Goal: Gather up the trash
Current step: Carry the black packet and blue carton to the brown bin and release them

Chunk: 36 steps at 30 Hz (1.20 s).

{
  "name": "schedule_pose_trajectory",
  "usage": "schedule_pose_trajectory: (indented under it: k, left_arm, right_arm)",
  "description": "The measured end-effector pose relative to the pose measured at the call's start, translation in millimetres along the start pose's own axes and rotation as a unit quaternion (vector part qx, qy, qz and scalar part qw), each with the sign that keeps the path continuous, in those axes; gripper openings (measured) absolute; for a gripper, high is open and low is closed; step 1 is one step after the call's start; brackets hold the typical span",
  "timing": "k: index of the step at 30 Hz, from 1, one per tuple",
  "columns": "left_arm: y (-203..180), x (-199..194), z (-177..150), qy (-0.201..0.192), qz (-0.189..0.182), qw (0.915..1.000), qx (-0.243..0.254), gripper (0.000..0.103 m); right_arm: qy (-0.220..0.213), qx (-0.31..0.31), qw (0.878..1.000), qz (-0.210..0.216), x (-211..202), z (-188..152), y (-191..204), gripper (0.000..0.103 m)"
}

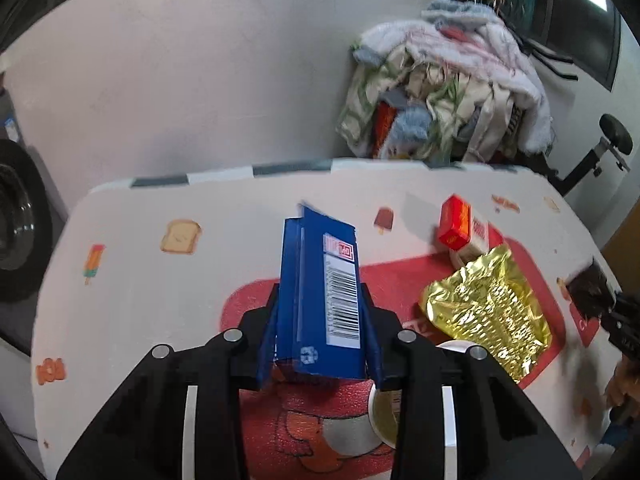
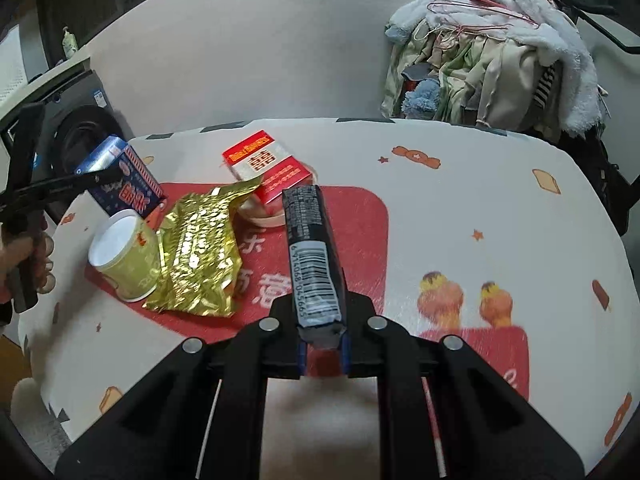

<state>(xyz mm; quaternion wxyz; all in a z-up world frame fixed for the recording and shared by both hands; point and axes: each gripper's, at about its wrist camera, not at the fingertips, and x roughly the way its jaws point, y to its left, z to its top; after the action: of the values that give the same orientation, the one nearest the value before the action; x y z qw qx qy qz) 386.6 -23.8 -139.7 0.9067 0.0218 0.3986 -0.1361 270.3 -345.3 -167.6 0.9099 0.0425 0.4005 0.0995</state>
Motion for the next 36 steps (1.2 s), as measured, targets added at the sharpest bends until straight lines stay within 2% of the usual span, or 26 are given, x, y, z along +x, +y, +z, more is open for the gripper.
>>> schedule_pose_trajectory:
  k: [7,15,26,36]
  left_arm:
    - [-10,-61,-12,-0.016,-0.022,0.9995,0.017,0.035]
    - [-29,-138,-52,-0.029,-0.052,0.9981,0.016,0.035]
    - [-66,-208,-130,-0.026,-0.090,0.9950,0.035,0.035]
    - [-84,-238,-217,-0.001,-0.120,0.9924,0.026,0.035]
  right_arm:
    - [-0.013,0.003,1.000,0.003,-28,-6,13,0.015]
    - [-0.028,-0.003,0.999,0.015,-73,-26,46,0.015]
    - [-0.033,0.016,0.999,0.036,-120,-79,75,0.015]
    - [-0.035,-0.005,0.999,0.028,-158,-131,101,0.015]
